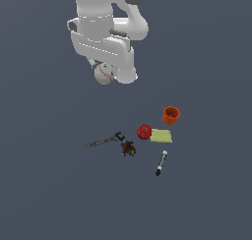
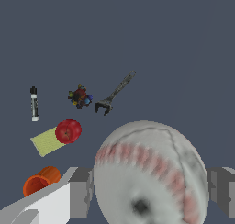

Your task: Pick up a designated object from a clutter of objects.

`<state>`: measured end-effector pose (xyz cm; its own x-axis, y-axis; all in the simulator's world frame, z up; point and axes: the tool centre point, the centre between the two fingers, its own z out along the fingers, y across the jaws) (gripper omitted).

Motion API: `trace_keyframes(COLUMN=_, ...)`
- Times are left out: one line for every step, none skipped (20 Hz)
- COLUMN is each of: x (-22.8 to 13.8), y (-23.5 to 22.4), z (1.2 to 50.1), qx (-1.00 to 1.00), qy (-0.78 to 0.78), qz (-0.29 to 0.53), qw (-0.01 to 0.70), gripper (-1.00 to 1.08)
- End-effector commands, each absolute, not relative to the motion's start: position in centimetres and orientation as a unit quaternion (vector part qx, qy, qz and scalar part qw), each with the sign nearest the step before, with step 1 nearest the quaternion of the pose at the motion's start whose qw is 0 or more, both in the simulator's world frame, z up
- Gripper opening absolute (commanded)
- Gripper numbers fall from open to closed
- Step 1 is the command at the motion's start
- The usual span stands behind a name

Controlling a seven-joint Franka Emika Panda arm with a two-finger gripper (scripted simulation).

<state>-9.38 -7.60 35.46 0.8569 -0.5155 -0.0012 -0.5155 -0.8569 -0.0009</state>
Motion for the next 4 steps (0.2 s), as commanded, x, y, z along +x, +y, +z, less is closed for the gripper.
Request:
trace_keyframes(x=-9.61, y=-7.89, z=36.12, qx=-0.964, qy=0.267, qz=0.000, qw=0.000, gripper=-1.00)
trace_keyframes(x=-9.66, y=-7.96, z=36.24, qx=-0.964, qy=0.267, qz=0.000, qw=0.000, gripper=-1.00)
trace_keyframes(x=-9.68, y=-8.00, z=36.31, qx=-0.964, qy=0.267, qz=0.000, qw=0.000, gripper=-1.00)
trace_keyframes(x=-9.69, y=-8.01, z=36.33, qx=-0.964, qy=0.267, qz=0.000, qw=0.000, gripper=-1.00)
